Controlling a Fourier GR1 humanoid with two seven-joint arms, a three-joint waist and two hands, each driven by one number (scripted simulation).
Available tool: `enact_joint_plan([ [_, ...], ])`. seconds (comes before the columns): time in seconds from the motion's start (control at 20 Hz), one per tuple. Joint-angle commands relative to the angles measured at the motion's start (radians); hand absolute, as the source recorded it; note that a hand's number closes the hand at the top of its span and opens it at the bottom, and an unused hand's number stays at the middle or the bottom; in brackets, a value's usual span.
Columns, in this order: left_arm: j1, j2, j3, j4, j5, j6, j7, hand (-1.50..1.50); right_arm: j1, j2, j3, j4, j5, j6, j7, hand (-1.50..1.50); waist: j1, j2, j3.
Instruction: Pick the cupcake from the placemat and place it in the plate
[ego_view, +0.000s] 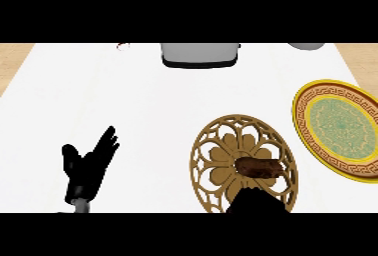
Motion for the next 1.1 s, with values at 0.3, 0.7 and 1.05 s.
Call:
enact_joint_plan([
  [0.3,-0.064,0.003,0.028,0.042,0.007,-0.003,0.036,0.0,0.092,-0.033,-0.174,-0.217,-0.13,-0.248,0.017,1.5,0.004,0.007,0.0],
  [0.7,-0.012,-0.062,-0.051,-0.039,-0.06,0.056,0.031,0.0,0.037,-0.158,-0.474,-0.054,-0.6,-0.488,-0.199,1.5,0.013,0.006,0.002],
  [1.05,-0.013,-0.019,-0.016,-0.033,-0.04,0.013,0.032,0.0,-0.187,-0.252,-0.769,0.25,-0.853,-0.501,-0.354,1.5,0.022,0.008,0.002],
])
